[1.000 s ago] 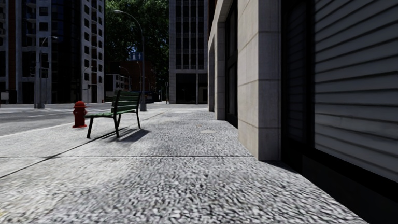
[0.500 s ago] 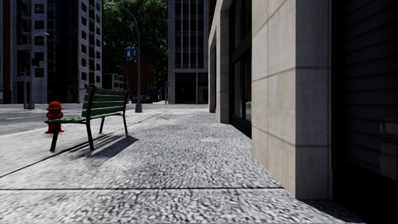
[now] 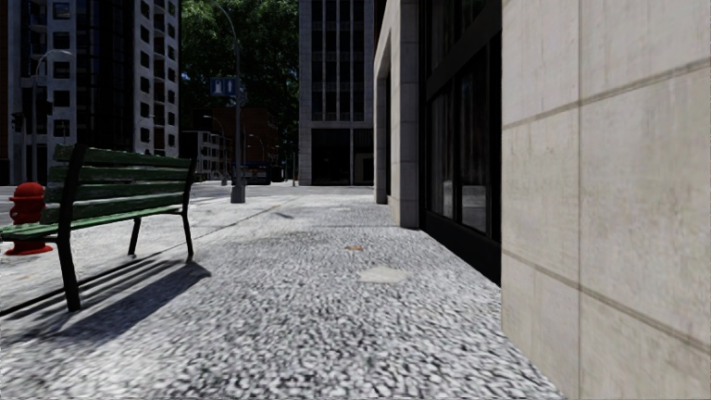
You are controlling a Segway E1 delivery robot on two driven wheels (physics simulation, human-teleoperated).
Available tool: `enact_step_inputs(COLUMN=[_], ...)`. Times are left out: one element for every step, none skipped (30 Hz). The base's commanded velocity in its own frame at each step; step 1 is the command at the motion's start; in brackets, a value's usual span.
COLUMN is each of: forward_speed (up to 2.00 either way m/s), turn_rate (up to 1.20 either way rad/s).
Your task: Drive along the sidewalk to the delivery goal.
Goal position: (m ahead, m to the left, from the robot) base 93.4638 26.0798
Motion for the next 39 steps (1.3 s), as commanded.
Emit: enact_step_inputs(forward_speed=[2.00, 2.00, 2.00, 2.00, 2.00, 2.00, 2.00, 2.00, 2.00, 2.00, 2.00, 2.00, 2.00, 2.00, 2.00, 2.00, 2.00, 2.00, 2.00, 2.00, 2.00, 2.00, 2.00, 2.00, 2.00, 2.00, 2.00, 2.00, 2.00, 2.00, 2.00, 2.00, 2.00, 2.00, 2.00, 2.00, 2.00, 2.00, 2.00], turn_rate=[0.00, 0.00, 0.00, 0.00, 0.00, 0.00, 0.00, 0.00, 0.00, 0.00, 0.00, 0.00, 0.00, 0.00, 0.00, 0.00, 0.00, 0.00, 0.00, 0.00, 0.00, 0.00, 0.00, 0.00, 0.00, 0.00, 0.00, 0.00, 0.00, 0.00, 0.00, 0.00, 0.00, 0.00, 0.00, 0.00, 0.00, 0.00, 0.00])
